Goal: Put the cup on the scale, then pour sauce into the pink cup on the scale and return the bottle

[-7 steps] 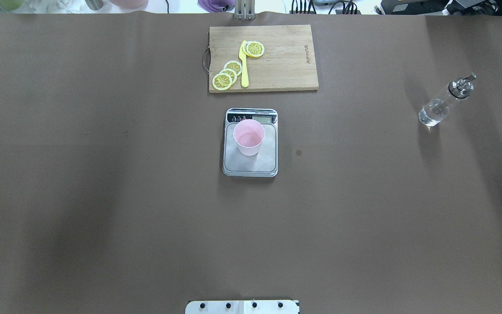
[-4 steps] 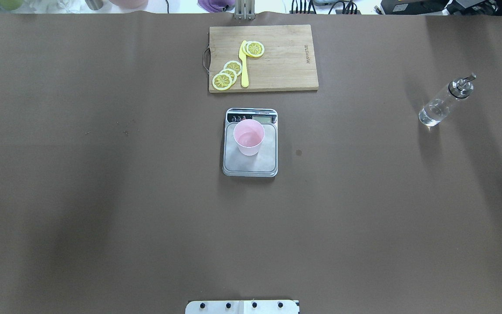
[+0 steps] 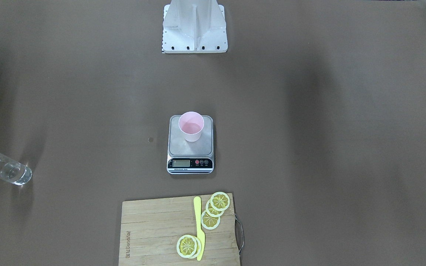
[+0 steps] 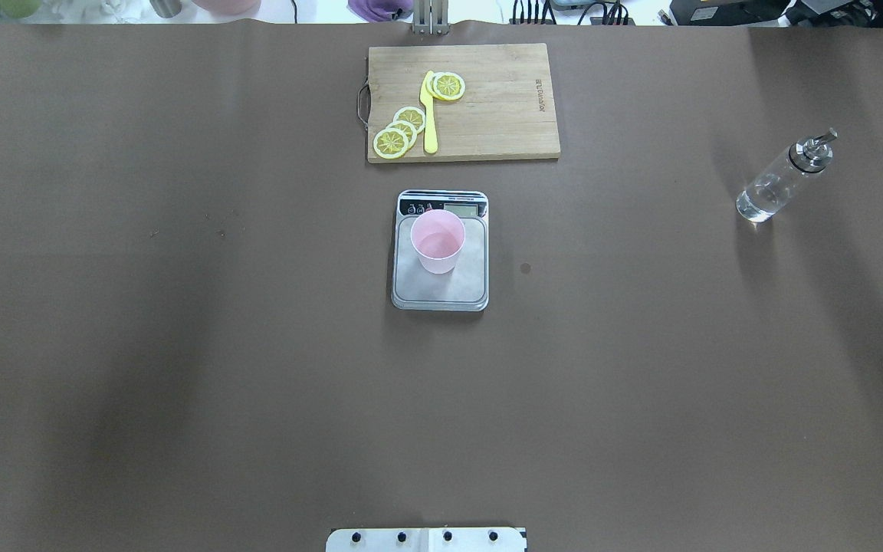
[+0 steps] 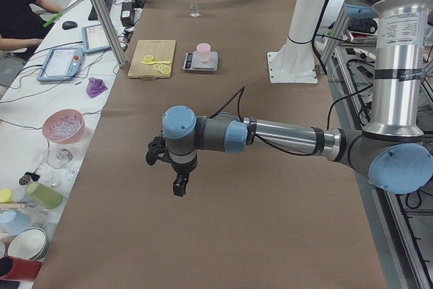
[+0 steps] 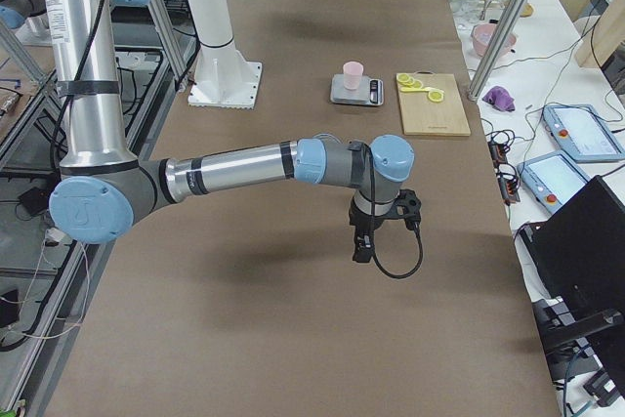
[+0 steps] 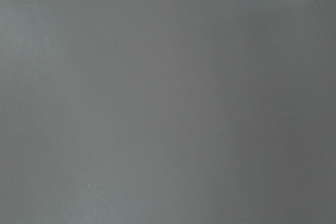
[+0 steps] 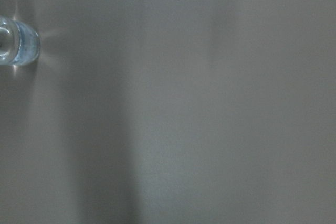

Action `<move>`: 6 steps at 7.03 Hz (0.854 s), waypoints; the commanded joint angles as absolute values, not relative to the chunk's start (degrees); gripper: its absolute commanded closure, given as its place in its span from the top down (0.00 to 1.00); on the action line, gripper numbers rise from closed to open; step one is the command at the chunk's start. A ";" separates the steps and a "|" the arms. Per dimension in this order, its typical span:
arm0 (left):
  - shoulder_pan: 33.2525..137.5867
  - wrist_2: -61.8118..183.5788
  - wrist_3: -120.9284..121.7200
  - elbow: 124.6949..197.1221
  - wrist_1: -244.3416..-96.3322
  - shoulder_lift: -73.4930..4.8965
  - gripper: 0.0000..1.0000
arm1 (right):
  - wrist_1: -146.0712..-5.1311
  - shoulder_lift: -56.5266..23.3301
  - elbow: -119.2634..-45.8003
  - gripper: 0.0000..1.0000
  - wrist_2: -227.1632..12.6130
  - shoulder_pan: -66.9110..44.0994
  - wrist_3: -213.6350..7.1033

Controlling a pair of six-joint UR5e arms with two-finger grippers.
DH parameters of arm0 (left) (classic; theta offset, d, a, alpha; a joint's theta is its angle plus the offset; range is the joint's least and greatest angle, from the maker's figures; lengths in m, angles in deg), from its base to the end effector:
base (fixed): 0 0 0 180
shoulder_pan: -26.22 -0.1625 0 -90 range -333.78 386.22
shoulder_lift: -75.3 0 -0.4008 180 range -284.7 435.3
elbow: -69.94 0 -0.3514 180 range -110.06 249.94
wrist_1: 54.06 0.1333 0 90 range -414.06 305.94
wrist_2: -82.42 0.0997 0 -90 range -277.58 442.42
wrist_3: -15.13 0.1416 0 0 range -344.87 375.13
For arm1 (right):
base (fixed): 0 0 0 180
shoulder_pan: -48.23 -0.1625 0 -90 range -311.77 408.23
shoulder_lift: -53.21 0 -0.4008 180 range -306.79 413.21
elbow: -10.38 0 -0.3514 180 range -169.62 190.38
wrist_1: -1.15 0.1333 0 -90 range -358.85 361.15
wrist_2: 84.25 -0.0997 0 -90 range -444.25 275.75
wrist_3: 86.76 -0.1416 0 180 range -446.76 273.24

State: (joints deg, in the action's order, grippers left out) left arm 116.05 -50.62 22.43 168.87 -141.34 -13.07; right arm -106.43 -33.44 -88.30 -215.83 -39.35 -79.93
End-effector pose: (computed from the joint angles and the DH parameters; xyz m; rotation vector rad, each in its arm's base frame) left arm -0.0353 -0.4449 0.6137 0.1228 0.7453 0.1541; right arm 0.0200 -0.4573 0.6044 -0.0646 -0.7286 -0.1190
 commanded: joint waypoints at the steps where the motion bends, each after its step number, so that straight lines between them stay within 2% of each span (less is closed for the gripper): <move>1: 115.96 -51.00 22.42 167.51 -141.07 -13.12 0.98 | -107.13 -35.12 -88.42 1.00 -216.09 -40.45 -77.71; 4: 116.14 -51.09 22.51 165.48 -141.24 -11.99 0.98 | -107.14 -35.74 -87.80 1.00 -216.96 -40.72 -78.15; 6: 117.01 -51.09 22.51 166.96 -140.28 -11.63 0.98 | -107.14 -35.65 -87.89 1.00 -217.23 -40.81 -78.24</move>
